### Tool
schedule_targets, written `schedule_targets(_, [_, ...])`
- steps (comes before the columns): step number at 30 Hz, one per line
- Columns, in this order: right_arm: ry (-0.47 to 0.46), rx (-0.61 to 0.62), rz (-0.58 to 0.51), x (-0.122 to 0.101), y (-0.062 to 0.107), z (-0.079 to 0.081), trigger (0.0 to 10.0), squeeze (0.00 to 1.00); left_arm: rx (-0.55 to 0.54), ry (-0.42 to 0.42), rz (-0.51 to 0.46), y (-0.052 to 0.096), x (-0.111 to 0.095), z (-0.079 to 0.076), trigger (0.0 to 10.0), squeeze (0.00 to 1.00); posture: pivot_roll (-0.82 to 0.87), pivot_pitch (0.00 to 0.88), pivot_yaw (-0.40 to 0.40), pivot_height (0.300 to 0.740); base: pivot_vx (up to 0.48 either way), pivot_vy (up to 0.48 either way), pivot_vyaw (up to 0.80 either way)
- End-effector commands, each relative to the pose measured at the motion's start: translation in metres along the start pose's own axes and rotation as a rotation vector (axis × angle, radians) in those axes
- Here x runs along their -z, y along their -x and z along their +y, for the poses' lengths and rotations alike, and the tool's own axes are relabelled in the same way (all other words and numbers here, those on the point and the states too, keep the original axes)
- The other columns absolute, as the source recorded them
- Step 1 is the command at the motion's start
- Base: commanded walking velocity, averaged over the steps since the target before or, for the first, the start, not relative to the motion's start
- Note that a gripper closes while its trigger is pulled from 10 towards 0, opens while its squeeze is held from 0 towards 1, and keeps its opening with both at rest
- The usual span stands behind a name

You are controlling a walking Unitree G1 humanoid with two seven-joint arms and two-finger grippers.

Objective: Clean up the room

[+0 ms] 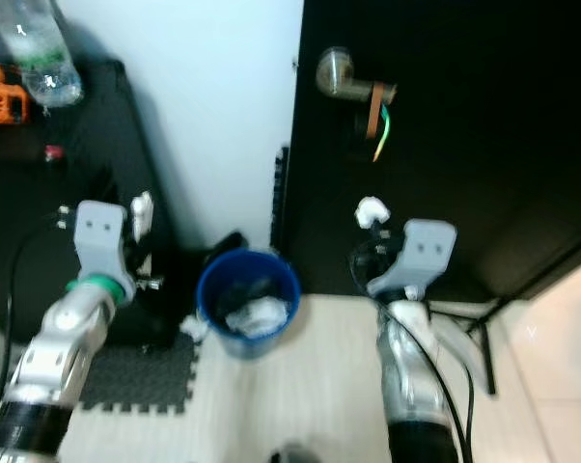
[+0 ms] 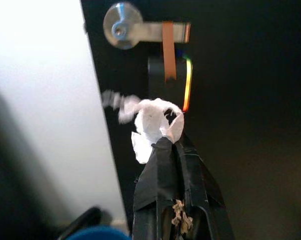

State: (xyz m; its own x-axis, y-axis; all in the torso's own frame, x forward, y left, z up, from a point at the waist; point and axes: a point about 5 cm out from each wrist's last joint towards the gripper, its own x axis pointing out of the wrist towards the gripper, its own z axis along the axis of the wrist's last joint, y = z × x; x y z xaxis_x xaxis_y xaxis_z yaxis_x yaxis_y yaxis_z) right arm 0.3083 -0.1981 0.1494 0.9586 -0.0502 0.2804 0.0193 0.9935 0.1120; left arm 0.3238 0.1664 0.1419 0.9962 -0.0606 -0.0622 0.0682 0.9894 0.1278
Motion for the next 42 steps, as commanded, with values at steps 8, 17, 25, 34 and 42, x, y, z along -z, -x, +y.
schedule_targets(8, [0.009,-0.004,0.025,0.007,0.002,0.004,10.0,0.00,0.038,-0.048,0.056,0.003,0.012,-0.001,10.0,0.00,0.03,0.061,0.041,0.706,0.037,0.000,0.00])
schedule_targets(17, [0.047,-0.052,0.049,0.012,0.003,0.013,10.0,0.00,0.074,-0.080,0.105,0.000,0.026,-0.003,10.0,0.00,0.03,0.095,0.045,0.706,0.000,0.000,0.00])
schedule_targets(25, [0.071,-0.135,0.054,0.015,0.003,0.032,10.0,0.00,0.118,-0.131,0.146,-0.016,0.034,-0.003,10.0,0.00,0.04,0.143,0.036,0.706,0.000,0.000,0.00])
schedule_targets(34, [0.149,-0.275,0.009,0.005,-0.001,0.056,10.0,0.00,0.296,-0.219,0.160,-0.044,0.028,-0.010,10.0,0.00,-0.02,0.259,0.021,0.706,0.000,0.000,0.00])
schedule_targets(42, [0.246,-0.118,-0.098,-0.037,0.004,0.018,10.0,0.00,0.406,-0.290,0.135,-0.065,-0.003,-0.031,10.0,0.00,-0.14,0.361,0.042,0.706,0.000,0.000,0.00])
